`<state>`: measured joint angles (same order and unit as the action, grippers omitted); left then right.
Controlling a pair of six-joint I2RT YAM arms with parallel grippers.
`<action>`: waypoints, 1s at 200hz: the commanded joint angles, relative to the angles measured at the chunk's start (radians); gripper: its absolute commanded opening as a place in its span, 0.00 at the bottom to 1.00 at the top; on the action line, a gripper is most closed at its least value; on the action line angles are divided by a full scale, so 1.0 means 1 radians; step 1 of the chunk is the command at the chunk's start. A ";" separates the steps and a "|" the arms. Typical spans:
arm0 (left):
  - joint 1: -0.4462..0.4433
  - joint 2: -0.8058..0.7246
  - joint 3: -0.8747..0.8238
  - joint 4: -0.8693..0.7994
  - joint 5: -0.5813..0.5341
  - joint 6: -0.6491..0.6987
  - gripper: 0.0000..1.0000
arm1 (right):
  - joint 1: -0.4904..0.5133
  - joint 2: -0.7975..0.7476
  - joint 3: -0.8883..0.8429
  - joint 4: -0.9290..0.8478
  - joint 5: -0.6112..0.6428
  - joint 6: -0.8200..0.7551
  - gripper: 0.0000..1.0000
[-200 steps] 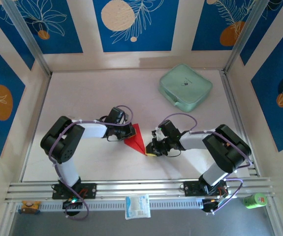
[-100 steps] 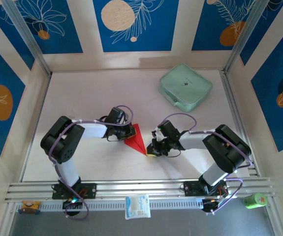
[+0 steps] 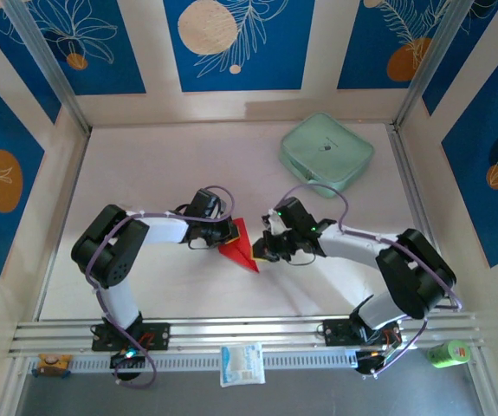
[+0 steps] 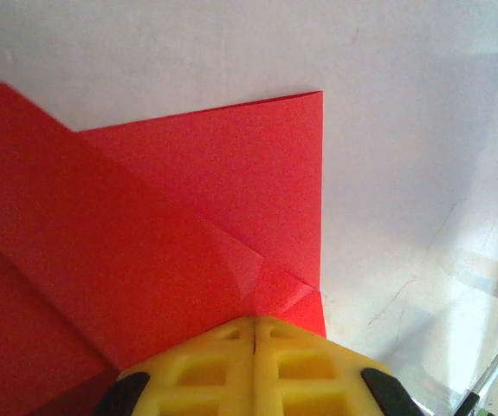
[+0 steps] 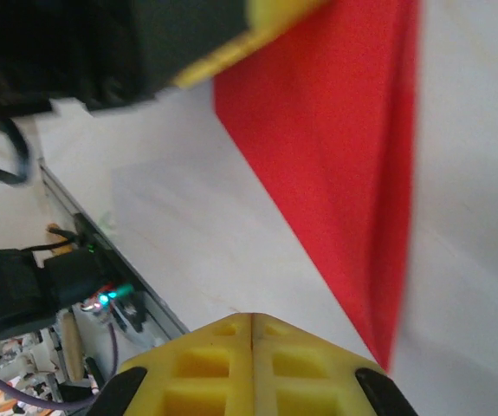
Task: Fold a paper plane with a square sheet of paper (pick it up from the middle)
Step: Fourth fold the wing at the center of the table.
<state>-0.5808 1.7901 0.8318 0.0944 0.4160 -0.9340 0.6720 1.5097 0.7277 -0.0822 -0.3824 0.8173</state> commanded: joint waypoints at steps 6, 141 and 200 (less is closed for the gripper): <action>-0.004 0.043 -0.025 -0.059 -0.014 0.015 0.06 | 0.034 0.104 0.076 -0.004 -0.033 -0.023 0.02; -0.002 0.046 -0.025 -0.080 -0.023 0.027 0.06 | 0.051 0.203 -0.066 0.066 0.010 0.001 0.03; 0.001 0.046 -0.025 -0.091 -0.028 0.031 0.05 | 0.037 0.155 -0.153 0.134 -0.023 0.017 0.03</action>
<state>-0.5808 1.7912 0.8314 0.0898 0.4290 -0.9333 0.7155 1.6840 0.6426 0.1146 -0.3748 0.8158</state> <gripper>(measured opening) 0.064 0.053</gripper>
